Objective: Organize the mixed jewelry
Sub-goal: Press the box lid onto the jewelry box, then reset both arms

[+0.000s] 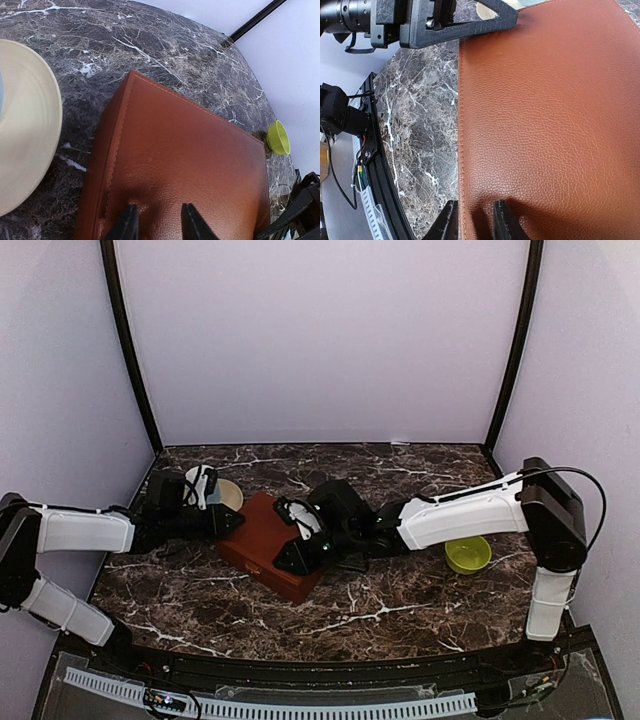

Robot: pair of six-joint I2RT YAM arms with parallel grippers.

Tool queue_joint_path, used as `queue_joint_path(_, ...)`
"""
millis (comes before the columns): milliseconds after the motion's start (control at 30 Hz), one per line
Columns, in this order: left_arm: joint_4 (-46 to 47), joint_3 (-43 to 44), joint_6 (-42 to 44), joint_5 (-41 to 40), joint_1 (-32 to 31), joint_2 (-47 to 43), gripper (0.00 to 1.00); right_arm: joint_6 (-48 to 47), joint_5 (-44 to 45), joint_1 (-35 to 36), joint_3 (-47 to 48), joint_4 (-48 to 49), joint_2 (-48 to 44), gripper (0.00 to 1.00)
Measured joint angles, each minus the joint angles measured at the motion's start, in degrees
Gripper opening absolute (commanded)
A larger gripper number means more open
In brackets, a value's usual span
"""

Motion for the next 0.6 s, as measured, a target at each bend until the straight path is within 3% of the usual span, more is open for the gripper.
queue_joint_path(133,-3.9,2.3,1.8,-0.3,-0.1,-0.9,0.56,-1.9,0.2,0.2,0.0,-0.4,-0.9,0.52)
queue_joint_path(200,-6.3,4.3,2.9,-0.6,-0.2,-1.2,0.63,-3.0,1.0,0.2,0.0,-1.2,-2.0,0.54)
queue_joint_path(233,-7.2,5.6,3.6,-0.7,-0.2,-1.4,0.65,-3.6,1.5,0.2,0.0,-1.4,-2.7,0.71)
queue_joint_path(300,-7.9,8.0,5.1,-0.7,-0.2,-1.9,0.68,-3.7,2.3,0.1,0.1,-1.5,-4.3,0.84)
queue_joint_path(600,-4.5,17.0,11.3,-0.5,0.1,1.9,0.74,-3.9,6.8,-6.6,1.7,3.9,-7.7,0.9)
